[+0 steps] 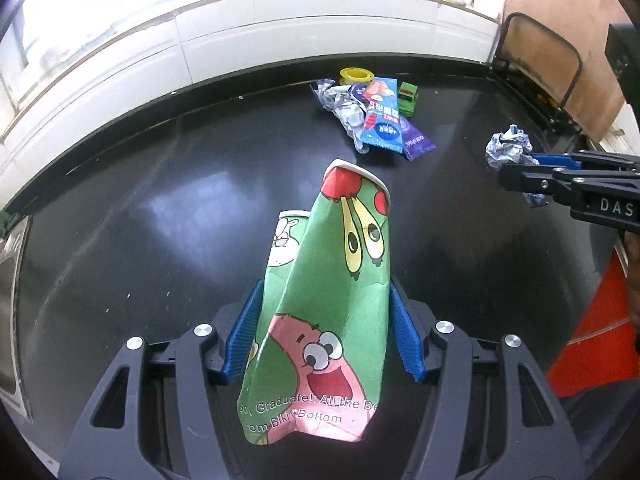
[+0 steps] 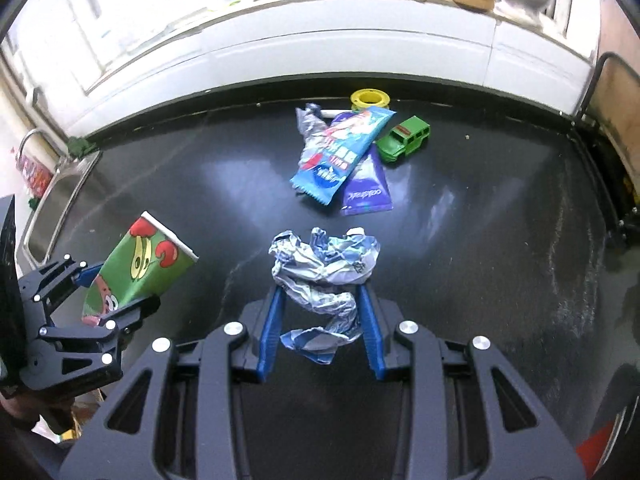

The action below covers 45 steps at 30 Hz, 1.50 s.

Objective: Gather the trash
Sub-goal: 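Grasp the green cartoon snack bag with left tool while right tool grasps crumpled foil wrapper, then carry snack bag and foil wrapper over the bin and open both tools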

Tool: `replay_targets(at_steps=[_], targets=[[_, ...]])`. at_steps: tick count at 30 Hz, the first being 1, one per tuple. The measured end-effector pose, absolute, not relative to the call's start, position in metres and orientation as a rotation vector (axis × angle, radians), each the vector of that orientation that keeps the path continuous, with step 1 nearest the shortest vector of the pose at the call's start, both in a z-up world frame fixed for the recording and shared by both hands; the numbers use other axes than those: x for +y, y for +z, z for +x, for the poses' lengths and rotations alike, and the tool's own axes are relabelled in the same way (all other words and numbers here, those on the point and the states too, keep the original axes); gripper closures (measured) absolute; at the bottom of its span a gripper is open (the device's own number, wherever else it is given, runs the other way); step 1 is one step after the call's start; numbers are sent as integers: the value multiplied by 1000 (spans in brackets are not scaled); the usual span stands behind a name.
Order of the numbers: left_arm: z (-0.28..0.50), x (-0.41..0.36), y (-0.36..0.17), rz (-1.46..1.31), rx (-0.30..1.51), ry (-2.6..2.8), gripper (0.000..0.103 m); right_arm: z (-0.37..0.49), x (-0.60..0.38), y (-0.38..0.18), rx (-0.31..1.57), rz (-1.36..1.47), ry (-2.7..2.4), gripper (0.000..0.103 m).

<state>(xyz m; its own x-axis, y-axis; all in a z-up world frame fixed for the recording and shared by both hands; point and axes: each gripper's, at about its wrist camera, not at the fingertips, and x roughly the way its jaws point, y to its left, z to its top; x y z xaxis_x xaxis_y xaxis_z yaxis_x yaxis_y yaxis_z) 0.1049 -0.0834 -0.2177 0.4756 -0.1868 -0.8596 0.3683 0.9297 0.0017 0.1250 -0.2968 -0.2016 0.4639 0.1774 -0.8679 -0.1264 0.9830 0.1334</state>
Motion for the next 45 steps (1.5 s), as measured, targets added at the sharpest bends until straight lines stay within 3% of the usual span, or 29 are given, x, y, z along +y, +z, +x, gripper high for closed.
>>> replay_targets(at_steps=[9,17,30,45], targets=[[74,-35,-182,156,937,-234,43,111,-259,-175,1022,27,250,67],[-4,74,-162,29,912,81,43,94,-113,-163,1020,-127,596,66],[-186,224,-188,-272,973,594,43,-17,116,-172,1075,-339,1127,66],[-237,296,-227,-432,978,744,43,-79,231,-204,1153,-469,1279,66]])
